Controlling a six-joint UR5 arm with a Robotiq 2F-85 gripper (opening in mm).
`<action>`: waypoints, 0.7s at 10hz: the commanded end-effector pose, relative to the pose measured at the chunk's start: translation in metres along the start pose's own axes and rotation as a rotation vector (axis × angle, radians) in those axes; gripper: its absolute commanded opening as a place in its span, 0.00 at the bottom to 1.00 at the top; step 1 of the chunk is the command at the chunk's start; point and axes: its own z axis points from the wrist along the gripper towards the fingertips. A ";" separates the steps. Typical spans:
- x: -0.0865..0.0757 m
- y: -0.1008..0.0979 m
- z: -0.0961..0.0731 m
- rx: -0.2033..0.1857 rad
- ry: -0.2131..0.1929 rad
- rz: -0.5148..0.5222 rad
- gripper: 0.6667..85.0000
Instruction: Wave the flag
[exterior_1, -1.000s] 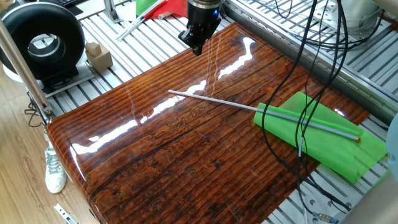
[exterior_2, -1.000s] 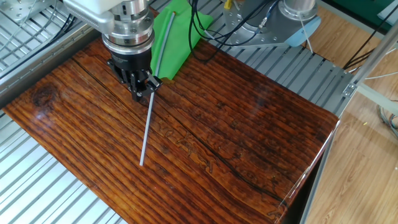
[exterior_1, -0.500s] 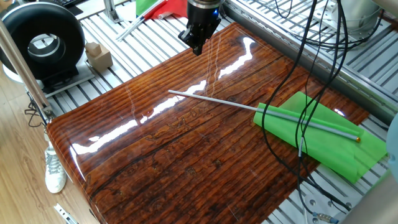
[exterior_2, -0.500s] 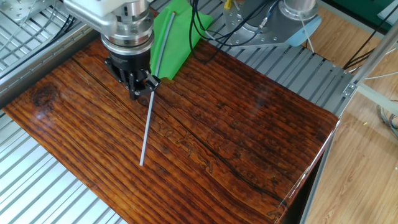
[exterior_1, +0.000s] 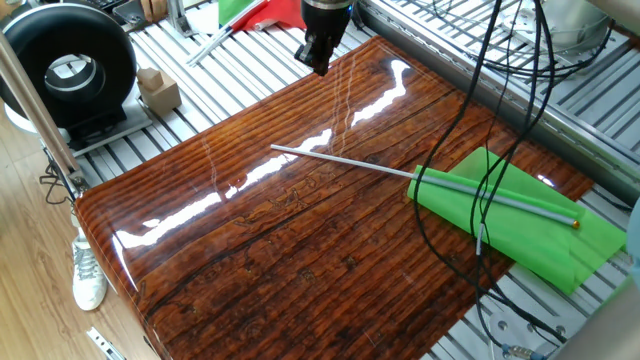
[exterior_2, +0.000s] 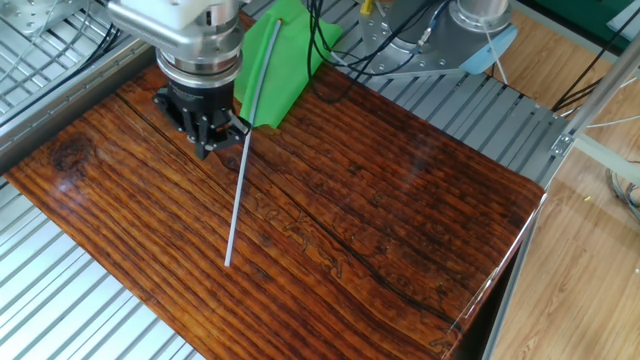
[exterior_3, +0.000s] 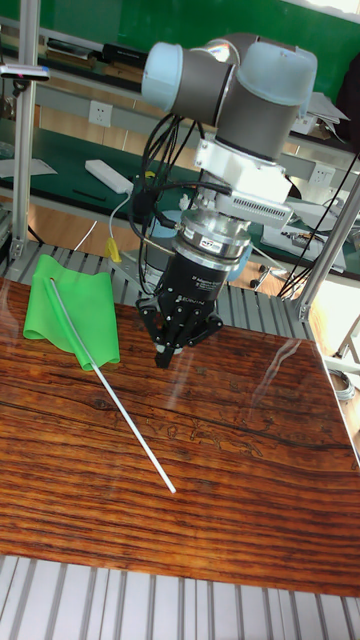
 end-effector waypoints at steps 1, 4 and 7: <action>-0.002 0.035 0.017 -0.154 -0.044 -0.143 0.01; 0.006 0.021 0.047 -0.078 -0.060 -0.296 0.01; 0.009 0.028 0.051 -0.092 -0.052 -0.368 0.01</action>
